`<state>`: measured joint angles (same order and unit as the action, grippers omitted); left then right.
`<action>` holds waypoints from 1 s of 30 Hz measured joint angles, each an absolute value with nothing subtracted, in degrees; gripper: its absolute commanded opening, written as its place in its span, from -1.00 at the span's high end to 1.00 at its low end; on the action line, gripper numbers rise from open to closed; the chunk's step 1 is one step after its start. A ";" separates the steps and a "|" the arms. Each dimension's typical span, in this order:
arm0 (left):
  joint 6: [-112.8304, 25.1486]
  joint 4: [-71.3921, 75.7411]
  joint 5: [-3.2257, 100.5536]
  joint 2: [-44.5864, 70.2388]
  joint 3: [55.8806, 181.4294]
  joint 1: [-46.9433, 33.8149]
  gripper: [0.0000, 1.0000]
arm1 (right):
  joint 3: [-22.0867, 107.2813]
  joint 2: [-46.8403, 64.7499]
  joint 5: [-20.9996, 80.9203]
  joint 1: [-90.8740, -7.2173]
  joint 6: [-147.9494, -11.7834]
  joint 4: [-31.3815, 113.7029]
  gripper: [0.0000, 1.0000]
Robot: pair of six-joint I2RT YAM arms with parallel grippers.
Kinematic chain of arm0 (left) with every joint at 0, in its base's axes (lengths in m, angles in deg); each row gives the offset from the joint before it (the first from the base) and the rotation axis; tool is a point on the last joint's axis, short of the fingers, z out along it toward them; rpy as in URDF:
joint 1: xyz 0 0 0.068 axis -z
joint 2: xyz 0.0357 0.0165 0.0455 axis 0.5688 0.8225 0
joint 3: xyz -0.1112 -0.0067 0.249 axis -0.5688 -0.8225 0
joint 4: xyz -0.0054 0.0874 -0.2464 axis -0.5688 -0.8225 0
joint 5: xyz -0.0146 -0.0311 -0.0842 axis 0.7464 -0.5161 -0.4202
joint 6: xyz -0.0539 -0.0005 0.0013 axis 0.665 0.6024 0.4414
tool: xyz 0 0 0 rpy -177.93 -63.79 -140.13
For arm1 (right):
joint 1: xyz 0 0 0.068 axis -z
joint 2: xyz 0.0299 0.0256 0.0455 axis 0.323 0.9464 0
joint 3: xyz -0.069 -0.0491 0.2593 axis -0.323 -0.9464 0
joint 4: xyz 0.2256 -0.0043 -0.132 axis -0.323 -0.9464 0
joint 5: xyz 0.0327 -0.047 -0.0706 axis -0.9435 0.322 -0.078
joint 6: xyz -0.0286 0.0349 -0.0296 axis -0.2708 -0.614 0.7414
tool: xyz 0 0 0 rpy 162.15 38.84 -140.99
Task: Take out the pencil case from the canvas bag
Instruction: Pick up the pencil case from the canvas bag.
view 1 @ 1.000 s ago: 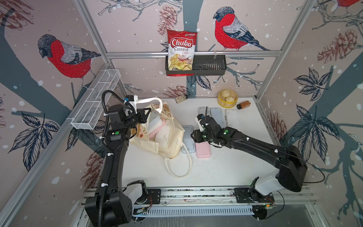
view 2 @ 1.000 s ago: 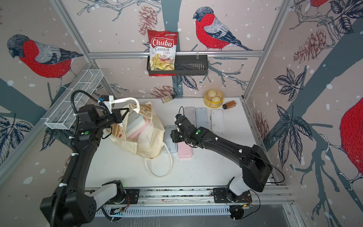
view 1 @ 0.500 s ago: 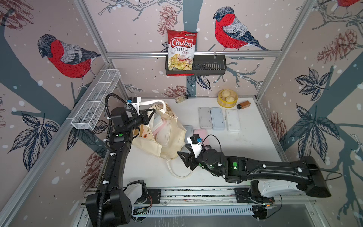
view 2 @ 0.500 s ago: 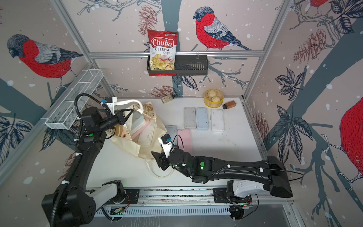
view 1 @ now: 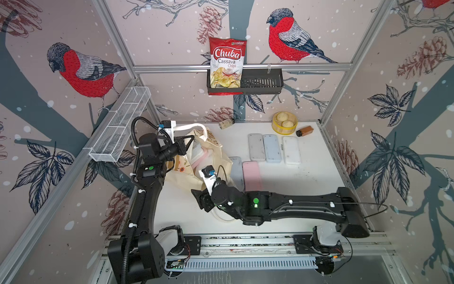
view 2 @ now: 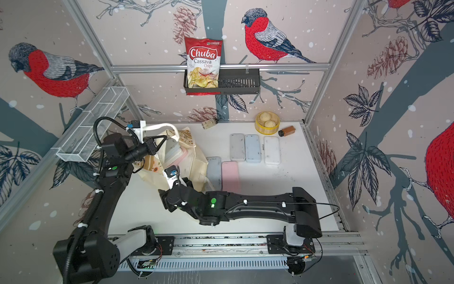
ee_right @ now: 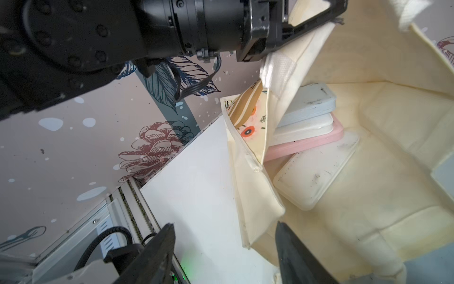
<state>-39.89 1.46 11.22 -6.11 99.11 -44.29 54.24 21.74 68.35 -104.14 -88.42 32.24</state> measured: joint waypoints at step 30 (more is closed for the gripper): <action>-43.61 -3.90 14.17 -9.37 100.42 -42.41 1.00 | 34.20 15.81 58.08 -92.97 -93.88 45.14 -0.11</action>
